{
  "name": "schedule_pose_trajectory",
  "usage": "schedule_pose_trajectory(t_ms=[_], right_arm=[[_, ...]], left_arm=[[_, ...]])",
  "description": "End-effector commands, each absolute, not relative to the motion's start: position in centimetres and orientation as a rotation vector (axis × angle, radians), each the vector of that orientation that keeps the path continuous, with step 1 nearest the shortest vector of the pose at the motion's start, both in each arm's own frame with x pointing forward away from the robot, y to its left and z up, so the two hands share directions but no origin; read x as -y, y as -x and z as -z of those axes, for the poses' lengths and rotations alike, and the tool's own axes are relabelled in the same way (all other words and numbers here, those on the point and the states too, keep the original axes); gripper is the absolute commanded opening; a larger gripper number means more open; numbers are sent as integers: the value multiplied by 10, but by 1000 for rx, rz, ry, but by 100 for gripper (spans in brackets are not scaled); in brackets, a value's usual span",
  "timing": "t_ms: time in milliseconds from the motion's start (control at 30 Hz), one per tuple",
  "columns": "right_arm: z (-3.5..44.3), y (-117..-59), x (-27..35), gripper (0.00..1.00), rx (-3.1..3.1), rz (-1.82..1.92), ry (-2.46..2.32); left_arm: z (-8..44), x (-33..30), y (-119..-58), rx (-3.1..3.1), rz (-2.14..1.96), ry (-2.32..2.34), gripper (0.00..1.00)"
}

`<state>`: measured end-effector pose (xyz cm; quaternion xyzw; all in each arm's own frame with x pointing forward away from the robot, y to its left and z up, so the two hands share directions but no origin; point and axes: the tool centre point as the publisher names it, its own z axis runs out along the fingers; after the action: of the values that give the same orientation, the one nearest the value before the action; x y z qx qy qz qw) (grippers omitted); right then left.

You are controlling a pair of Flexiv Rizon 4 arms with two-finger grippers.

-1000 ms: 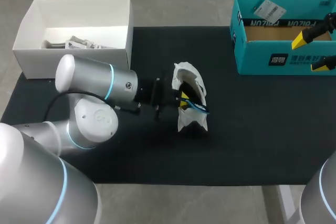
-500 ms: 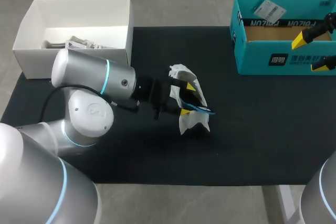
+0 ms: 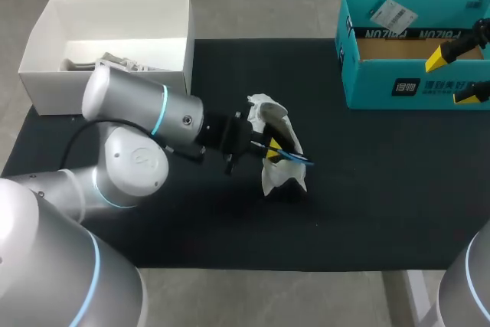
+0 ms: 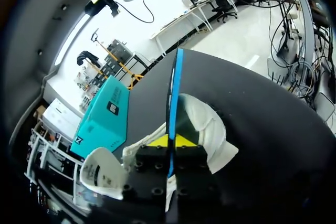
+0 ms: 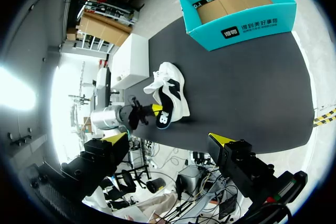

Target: Take the shoe out of the shoebox, open the shoe tongue, remove and reinsert the insole, then place the shoe into the shoebox

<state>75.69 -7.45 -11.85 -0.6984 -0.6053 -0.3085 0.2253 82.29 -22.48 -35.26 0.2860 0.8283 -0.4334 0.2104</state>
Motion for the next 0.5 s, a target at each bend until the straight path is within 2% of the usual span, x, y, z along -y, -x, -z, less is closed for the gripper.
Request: schedule_pose_trajectory(t_ms=[33, 500], right_arm=[[119, -757, 74, 100, 1669, 849, 1929], [119, -757, 74, 100, 1669, 849, 1929]], left_arm=[[352, 226, -829, -2324, 1156, -801, 0], [363, 221, -842, -2366, 1051, -798, 0]])
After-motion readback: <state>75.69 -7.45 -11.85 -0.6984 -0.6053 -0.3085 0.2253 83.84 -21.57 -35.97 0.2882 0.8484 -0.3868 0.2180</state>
